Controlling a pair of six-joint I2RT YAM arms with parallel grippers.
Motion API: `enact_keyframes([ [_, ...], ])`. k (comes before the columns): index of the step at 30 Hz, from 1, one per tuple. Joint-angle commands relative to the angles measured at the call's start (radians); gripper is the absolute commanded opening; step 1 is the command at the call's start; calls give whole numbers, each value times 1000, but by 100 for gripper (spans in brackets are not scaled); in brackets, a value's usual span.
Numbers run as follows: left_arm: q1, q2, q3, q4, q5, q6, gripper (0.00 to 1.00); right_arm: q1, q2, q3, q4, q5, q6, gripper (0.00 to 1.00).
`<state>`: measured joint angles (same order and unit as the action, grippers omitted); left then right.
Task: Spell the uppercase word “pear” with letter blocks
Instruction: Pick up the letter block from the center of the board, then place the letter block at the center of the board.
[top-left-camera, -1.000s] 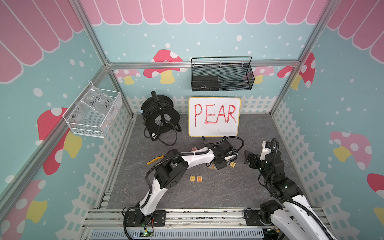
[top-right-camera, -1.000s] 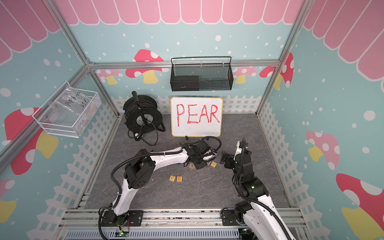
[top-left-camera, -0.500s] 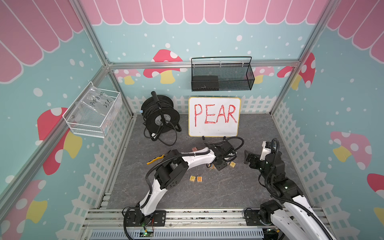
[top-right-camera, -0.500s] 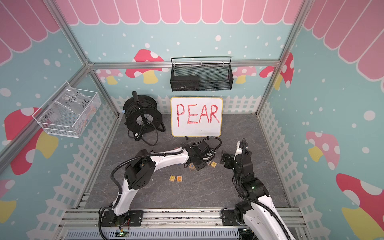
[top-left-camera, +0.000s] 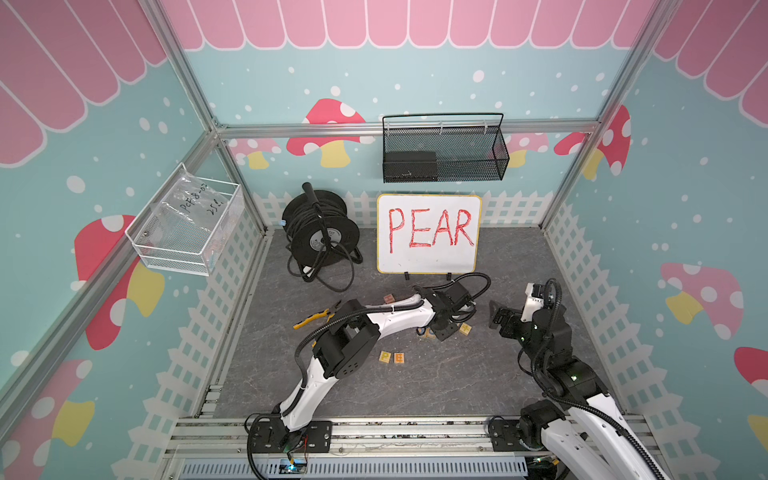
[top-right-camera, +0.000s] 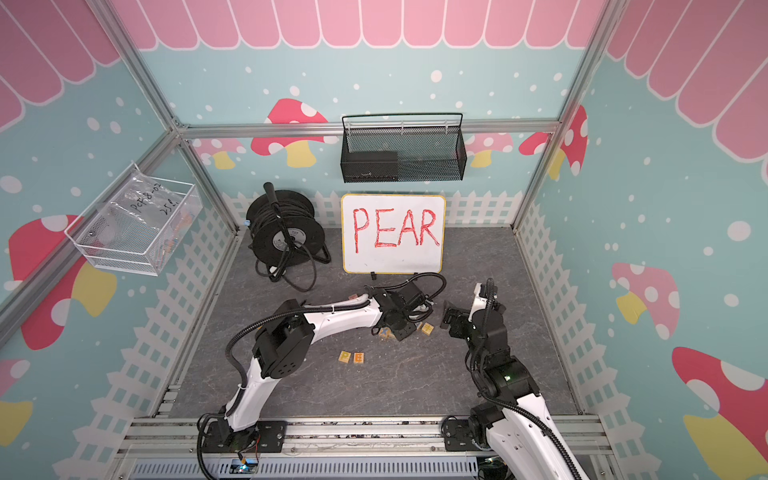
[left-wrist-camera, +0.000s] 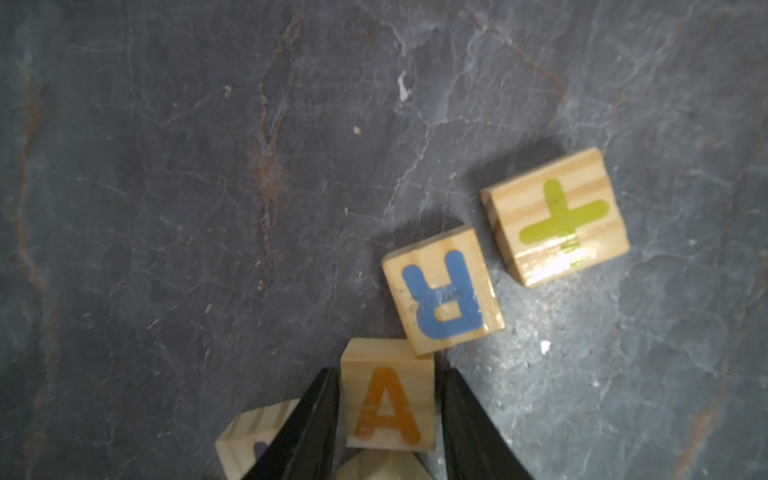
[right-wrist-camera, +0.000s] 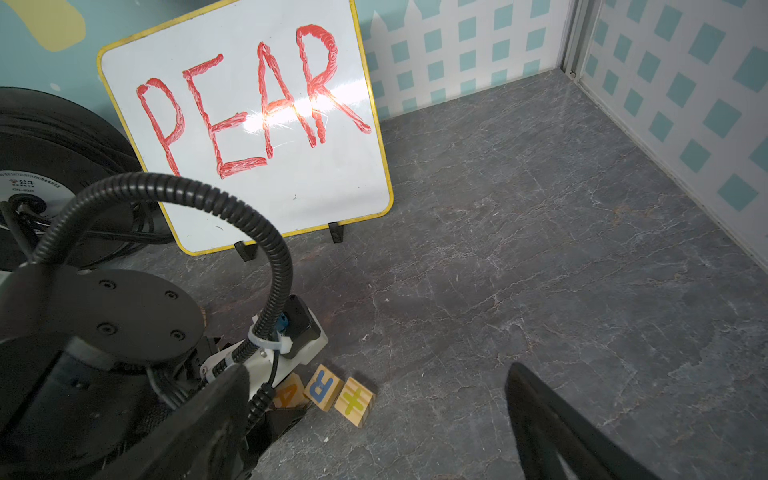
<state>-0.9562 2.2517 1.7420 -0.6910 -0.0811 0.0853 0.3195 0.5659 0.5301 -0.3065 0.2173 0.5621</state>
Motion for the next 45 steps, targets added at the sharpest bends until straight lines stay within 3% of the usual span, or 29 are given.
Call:
enact_keyframes([
  [1, 1, 46, 11, -28, 13, -14, 44, -2, -14, -13, 7, 8, -5, 97],
  [12, 2, 32, 13, -36, 8, -36, 35, -2, -46, -7, 3, 52, 1, 97],
  [25, 22, -136, 5, -25, 21, -179, 28, -1, -87, 21, 16, 76, -43, 98],
  [28, 33, -194, -36, -28, 7, -224, 28, -2, -94, 21, 50, 17, -81, 99],
  [33, 39, -284, -147, -28, -41, -319, 28, -1, -65, -24, 180, -183, -122, 99],
  [37, 37, -369, -285, -19, -29, -461, 27, -2, 2, -36, 275, -340, -153, 98],
  [45, 7, -564, -575, 63, -49, -721, 26, -2, 83, -38, 352, -395, -167, 98],
])
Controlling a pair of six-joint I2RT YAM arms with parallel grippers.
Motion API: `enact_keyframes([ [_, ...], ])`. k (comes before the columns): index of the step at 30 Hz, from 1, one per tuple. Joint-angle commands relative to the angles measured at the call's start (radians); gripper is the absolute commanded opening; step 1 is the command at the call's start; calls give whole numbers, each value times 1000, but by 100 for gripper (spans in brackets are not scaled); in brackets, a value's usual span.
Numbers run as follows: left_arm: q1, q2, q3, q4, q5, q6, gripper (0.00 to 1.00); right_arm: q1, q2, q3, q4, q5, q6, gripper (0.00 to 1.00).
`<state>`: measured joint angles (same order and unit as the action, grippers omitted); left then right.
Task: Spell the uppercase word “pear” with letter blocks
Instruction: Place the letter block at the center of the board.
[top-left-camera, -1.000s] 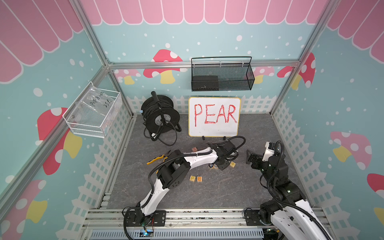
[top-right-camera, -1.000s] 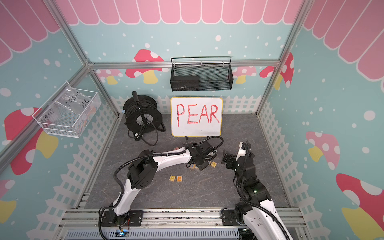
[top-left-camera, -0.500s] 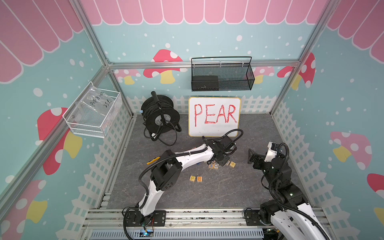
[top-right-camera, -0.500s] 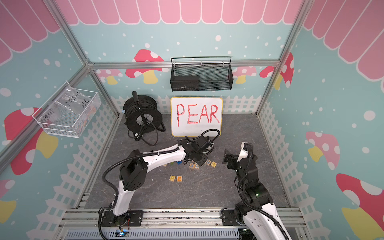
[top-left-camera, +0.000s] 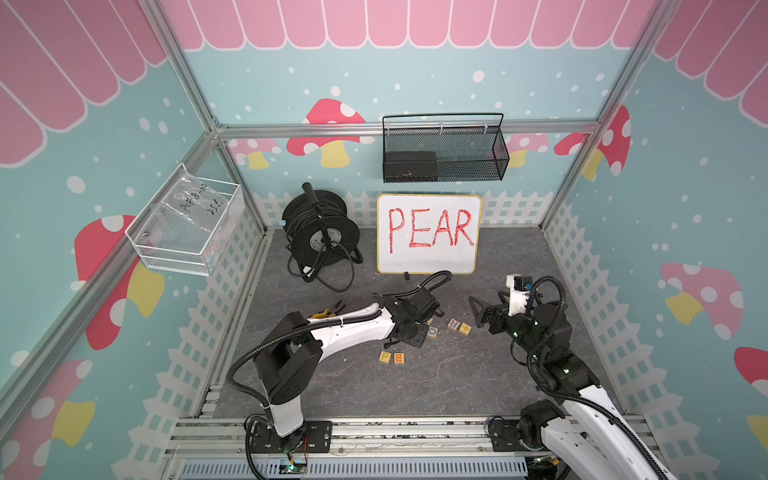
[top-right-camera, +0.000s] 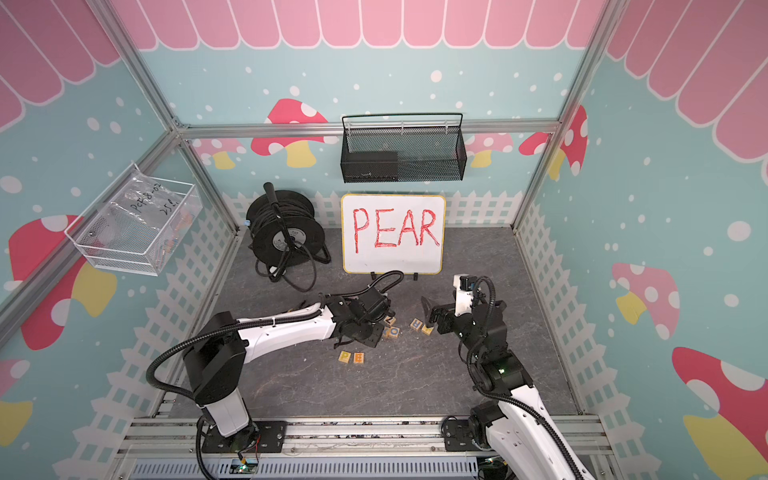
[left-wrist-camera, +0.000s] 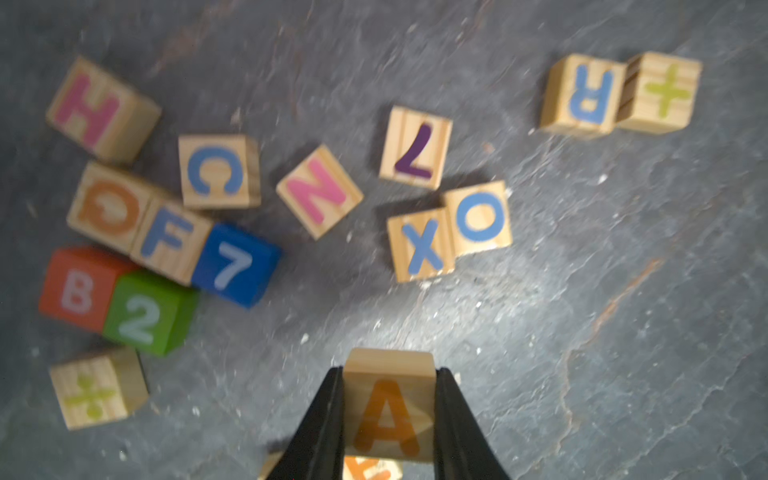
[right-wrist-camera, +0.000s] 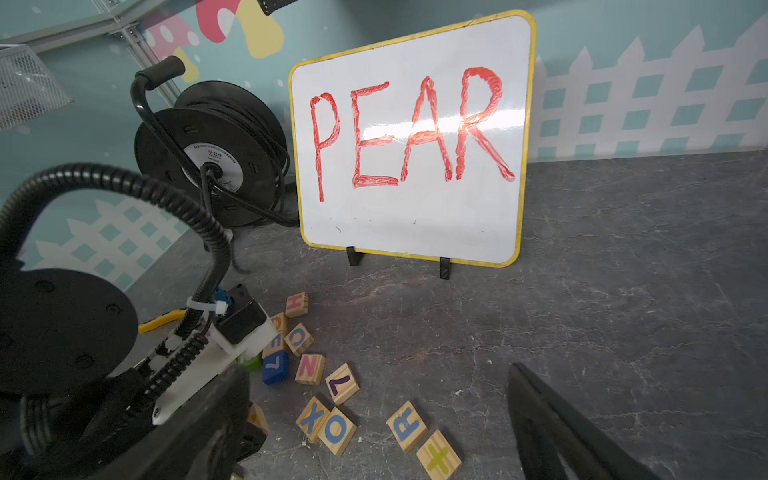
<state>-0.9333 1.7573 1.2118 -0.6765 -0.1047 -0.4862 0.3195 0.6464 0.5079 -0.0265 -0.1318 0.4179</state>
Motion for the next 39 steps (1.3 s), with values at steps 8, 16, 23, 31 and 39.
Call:
enact_keyframes([
  [8, -72, -100, -113, 77, -88, -234, 27, -2, 25, -19, 73, -11, -9, 98],
  [16, -100, -64, -137, 117, -67, -277, 27, -2, 7, -14, 40, 14, -7, 98],
  [23, -113, -49, -159, 145, -43, -289, 26, -2, 7, -11, 28, 27, -1, 98],
  [31, -130, -18, -169, 168, -25, -305, 26, -2, 9, 5, 13, 38, 1, 97],
  [39, -130, -12, -183, 170, -52, -325, 26, -2, 9, 5, 10, 40, 4, 97],
])
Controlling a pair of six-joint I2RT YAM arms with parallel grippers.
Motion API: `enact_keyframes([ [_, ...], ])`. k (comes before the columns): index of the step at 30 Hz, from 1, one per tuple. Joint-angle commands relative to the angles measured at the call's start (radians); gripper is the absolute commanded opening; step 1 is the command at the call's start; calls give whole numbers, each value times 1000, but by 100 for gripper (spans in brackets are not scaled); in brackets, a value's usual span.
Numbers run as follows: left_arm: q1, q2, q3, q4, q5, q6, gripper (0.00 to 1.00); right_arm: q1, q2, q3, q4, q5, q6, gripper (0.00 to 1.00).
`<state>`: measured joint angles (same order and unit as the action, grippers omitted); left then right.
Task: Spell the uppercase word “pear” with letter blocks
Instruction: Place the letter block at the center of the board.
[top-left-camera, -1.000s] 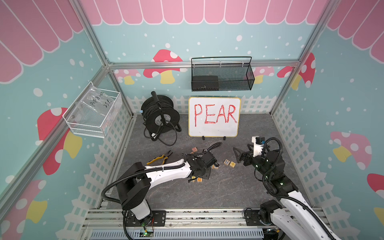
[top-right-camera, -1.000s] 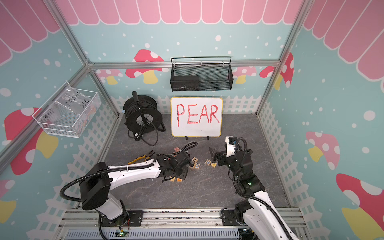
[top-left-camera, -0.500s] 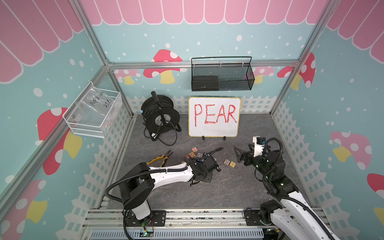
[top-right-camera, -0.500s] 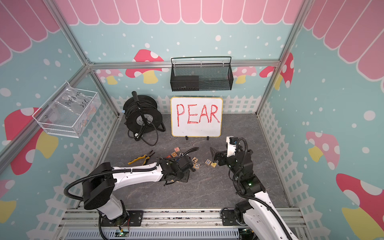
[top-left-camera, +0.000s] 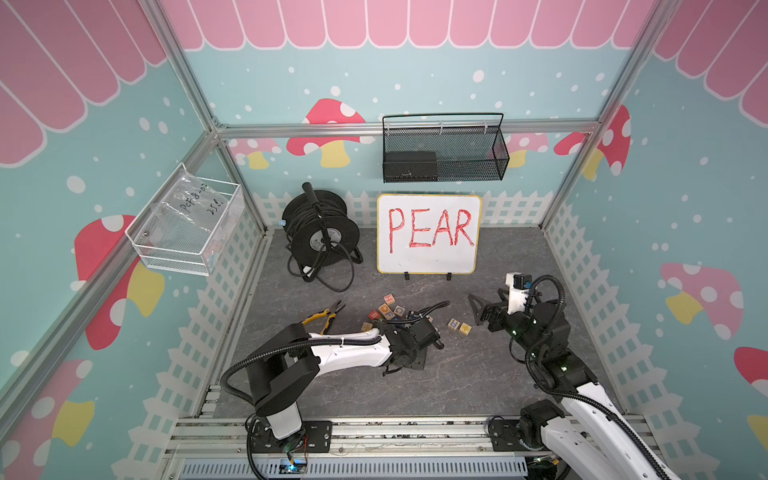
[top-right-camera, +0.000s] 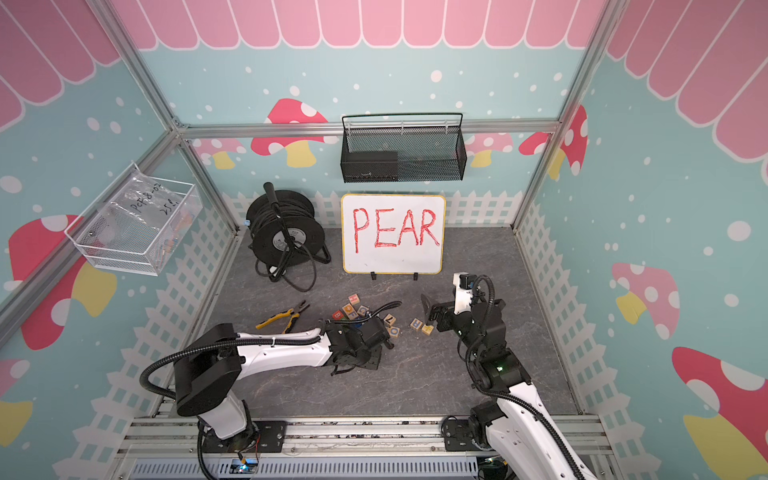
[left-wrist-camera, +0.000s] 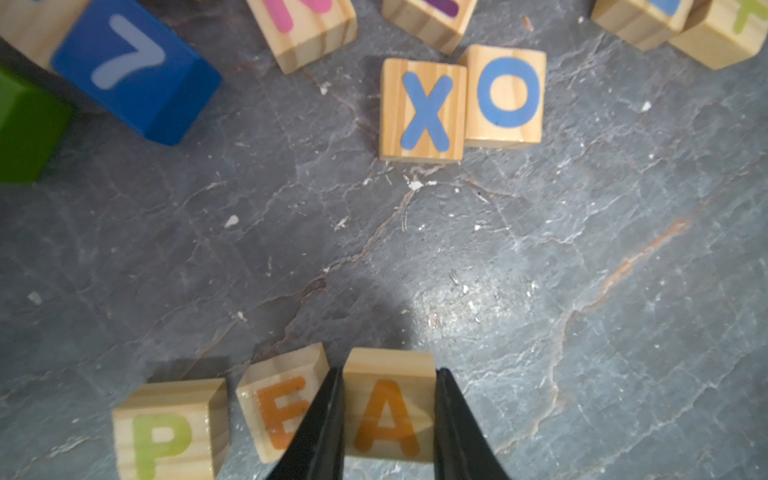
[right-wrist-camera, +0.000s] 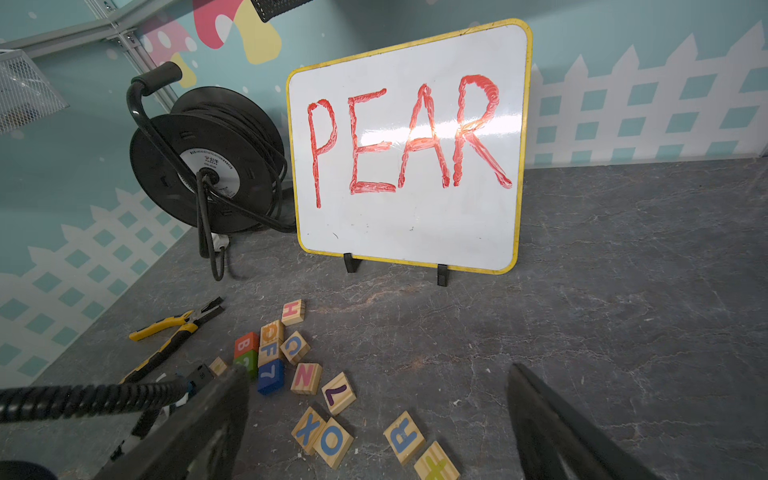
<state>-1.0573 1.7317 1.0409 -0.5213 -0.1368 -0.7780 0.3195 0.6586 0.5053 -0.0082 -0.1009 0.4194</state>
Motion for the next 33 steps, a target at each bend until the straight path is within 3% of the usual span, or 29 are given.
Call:
enact_keyframes([
  [1, -6, 15, -14, 14, -22, -35, 26, -2, -5, 8, -9, 9, 2, 98],
  [33, -14, 50, -1, -2, -49, -49, 29, -2, -10, 7, -33, 39, 6, 97],
])
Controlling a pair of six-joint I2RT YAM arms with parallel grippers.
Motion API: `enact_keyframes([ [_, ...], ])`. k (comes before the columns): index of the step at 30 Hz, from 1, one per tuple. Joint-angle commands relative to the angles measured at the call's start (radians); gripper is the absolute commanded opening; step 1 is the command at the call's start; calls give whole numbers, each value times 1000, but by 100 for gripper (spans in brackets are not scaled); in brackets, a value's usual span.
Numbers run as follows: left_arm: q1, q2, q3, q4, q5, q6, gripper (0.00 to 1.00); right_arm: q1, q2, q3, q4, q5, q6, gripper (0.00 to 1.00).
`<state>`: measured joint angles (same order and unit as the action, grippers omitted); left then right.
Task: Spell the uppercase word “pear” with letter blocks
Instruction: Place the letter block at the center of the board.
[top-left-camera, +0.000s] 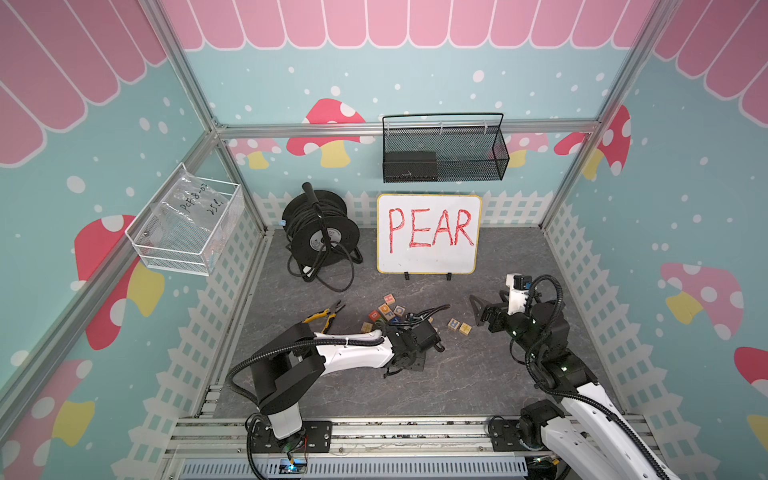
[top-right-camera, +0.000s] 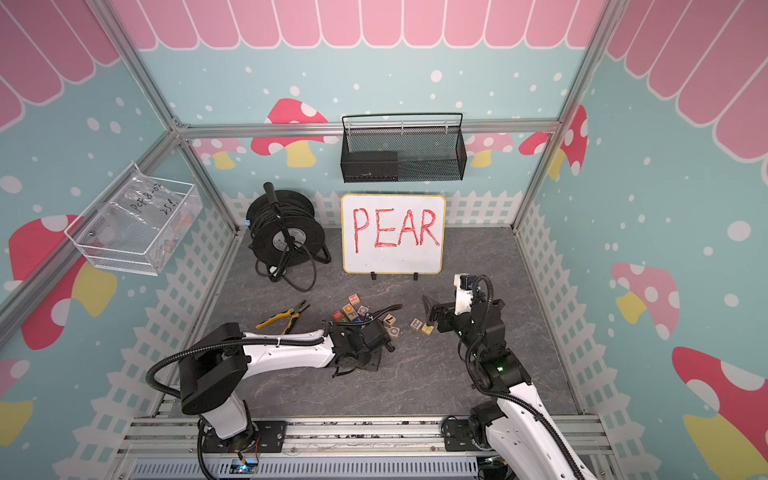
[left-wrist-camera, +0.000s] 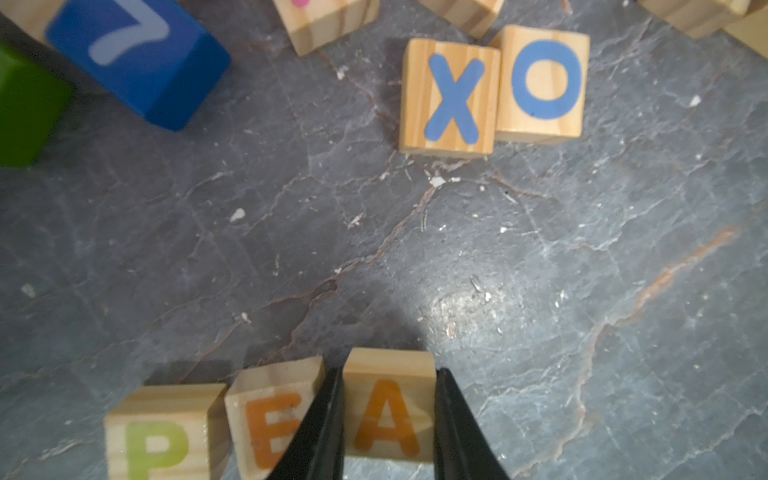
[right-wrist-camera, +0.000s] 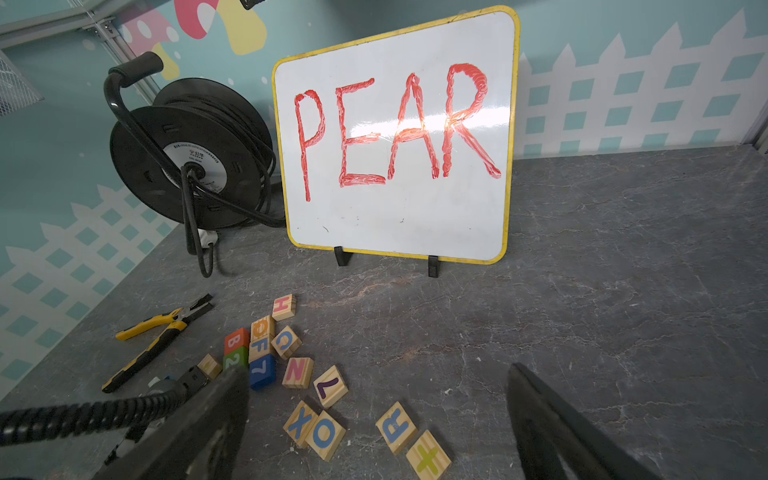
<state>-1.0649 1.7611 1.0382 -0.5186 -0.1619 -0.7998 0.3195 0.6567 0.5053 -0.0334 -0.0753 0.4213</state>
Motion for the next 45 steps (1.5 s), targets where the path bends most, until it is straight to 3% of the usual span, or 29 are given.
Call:
enact_keyframes([
  [1, -7, 22, 2, -5, -24, -27, 29, -2, -7, 7, -9, 14, 5, 97],
  [28, -24, 23, 27, -4, -40, -12, 42, -2, -5, 4, -14, 31, 4, 97],
  [45, -38, 5, 97, -45, -152, 59, 55, -2, -2, 11, -14, 62, 1, 97],
])
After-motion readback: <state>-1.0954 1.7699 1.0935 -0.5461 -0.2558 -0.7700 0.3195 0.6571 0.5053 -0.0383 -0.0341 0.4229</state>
